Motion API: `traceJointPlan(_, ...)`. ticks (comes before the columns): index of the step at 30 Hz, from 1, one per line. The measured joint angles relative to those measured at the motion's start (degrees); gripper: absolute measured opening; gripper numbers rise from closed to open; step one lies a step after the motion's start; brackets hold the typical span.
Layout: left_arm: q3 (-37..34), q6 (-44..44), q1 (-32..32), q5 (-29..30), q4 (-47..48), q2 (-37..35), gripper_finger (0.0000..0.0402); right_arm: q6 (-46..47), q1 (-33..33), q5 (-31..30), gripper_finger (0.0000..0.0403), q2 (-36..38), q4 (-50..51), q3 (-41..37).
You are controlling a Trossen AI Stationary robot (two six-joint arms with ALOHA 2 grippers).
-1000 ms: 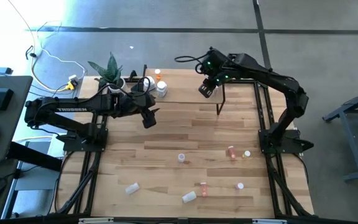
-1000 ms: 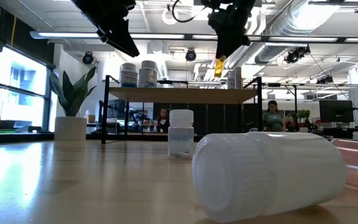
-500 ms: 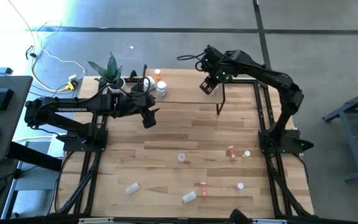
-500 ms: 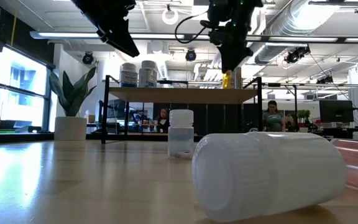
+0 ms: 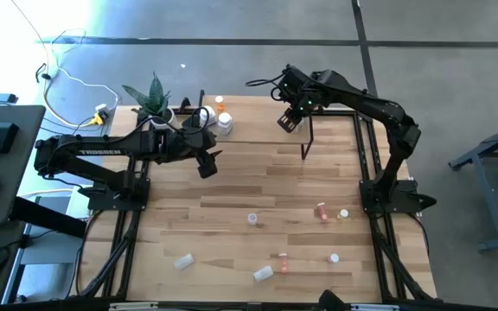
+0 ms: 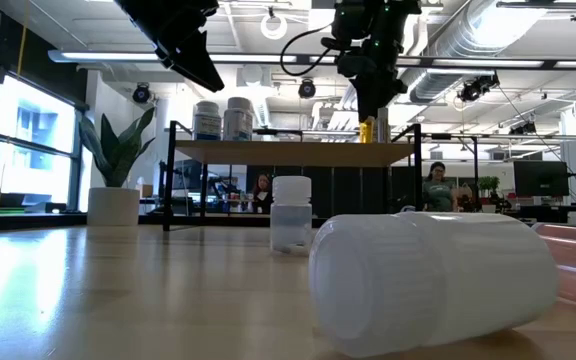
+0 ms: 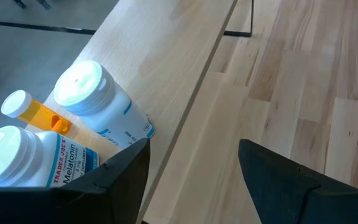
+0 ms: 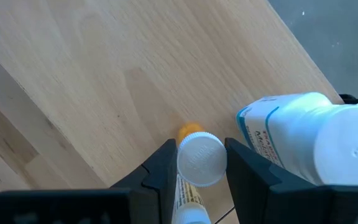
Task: Pick and place medicine bottles onto shelf by color
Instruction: Put the middle orange pill bottle on the shelf, then put the right pink pill bottle on the shelf
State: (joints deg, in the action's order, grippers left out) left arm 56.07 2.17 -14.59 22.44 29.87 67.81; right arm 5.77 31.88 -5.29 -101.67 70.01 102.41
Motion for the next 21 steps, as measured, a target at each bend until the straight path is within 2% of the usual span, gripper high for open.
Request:
traceJointPlan(12, 0.00, 0.00, 0.00, -0.02, 0.34, 0.00, 0.0236, 0.81, 0.00, -0.29, 0.0180, 0.10, -0.87, 0.00)
traceJointPlan(21, 0.00, 0.00, 0.00, -0.02, 0.33, 0.00, 0.0236, 2.69, -0.12, -0.27, 0.0185, 4.26, -2.10, -0.02)
